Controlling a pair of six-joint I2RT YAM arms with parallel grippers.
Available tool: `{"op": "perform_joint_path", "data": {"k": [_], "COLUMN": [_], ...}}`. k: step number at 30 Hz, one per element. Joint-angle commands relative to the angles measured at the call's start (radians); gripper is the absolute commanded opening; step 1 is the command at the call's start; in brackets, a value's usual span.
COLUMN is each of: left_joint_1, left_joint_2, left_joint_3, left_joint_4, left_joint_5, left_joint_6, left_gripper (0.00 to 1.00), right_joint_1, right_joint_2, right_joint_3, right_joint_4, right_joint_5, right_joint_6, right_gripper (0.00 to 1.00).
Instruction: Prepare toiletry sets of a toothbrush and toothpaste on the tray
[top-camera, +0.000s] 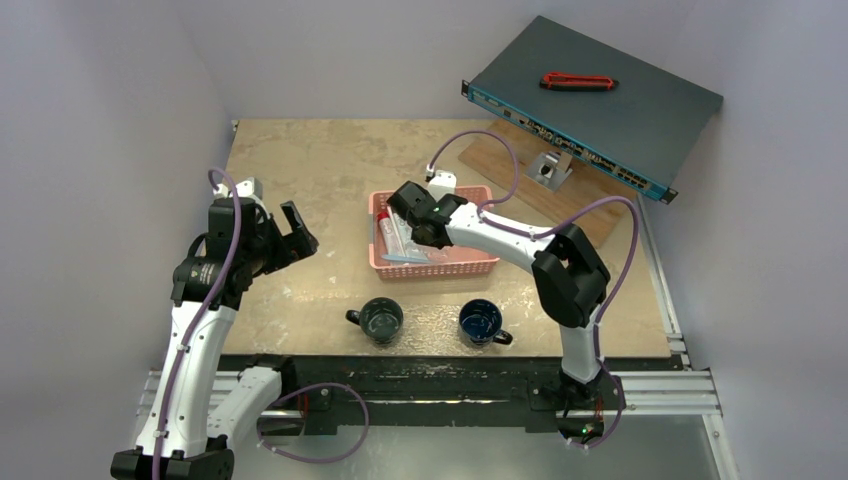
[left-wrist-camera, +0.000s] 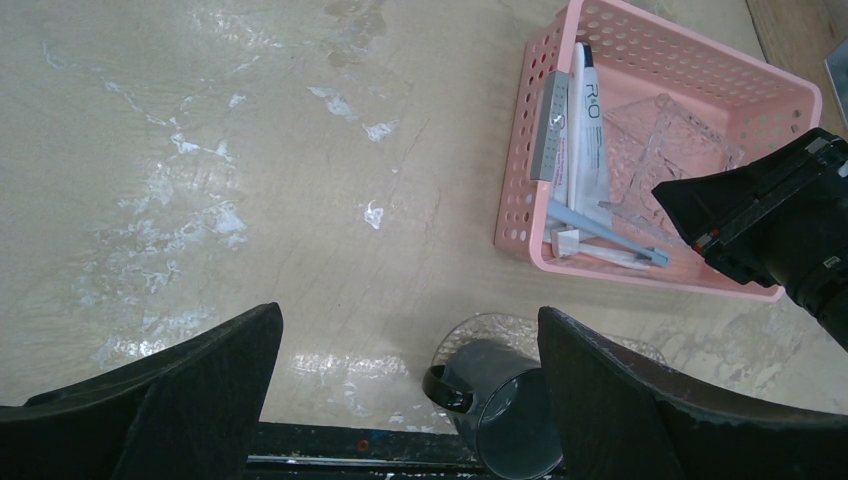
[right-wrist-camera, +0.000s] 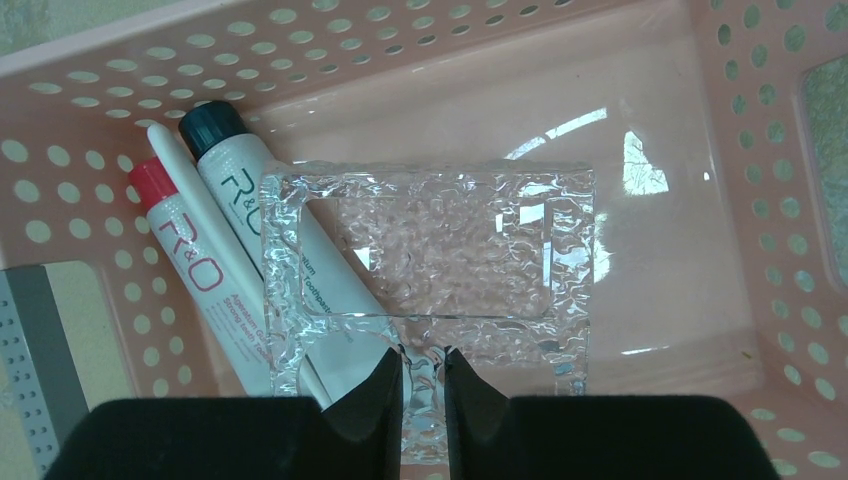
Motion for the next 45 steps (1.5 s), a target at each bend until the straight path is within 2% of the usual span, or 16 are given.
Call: {"op": "perform_joint_path", "data": {"k": [1,3,20,34,45], "left_joint_1": [-0.004,-0.004,-0.004,-0.004,-0.004], "left_joint_2": [-0.006,-0.006,-0.003,-0.007,-0.012], "left_joint_3": [0.005,0.005,0.005,0.007,0.007], "left_joint_4": [0.032,0.032,0.031,0.031,0.03], "left_joint_5": [0.009,0.009,0.007,-0.001,-0.003], "left_joint_6": [0.015,0.016,0.016,0.017,0.017], "left_gripper": [0.99,0.99,0.99,0.99,0.99], "right_joint_1": [-0.006,-0.007,-0.006,0.025,0.141], "right_joint_2": [-0.01,-0.018,-0.195,-0.368,-0.504], "right_joint_3": [0.009,0.011,0.002,-0.07,-0.15], "right_joint_4": [0.019,0.017,-0.012,0.002,-0.004], "right_joint_5": [0.012,0.018,0.115,0.025,-0.036], "right_joint_6": [-0.002,-0.009,-0.098,-0.117,-0.065], "right_gripper": [0.05,0.0,0.0,0.0,0.0]}}
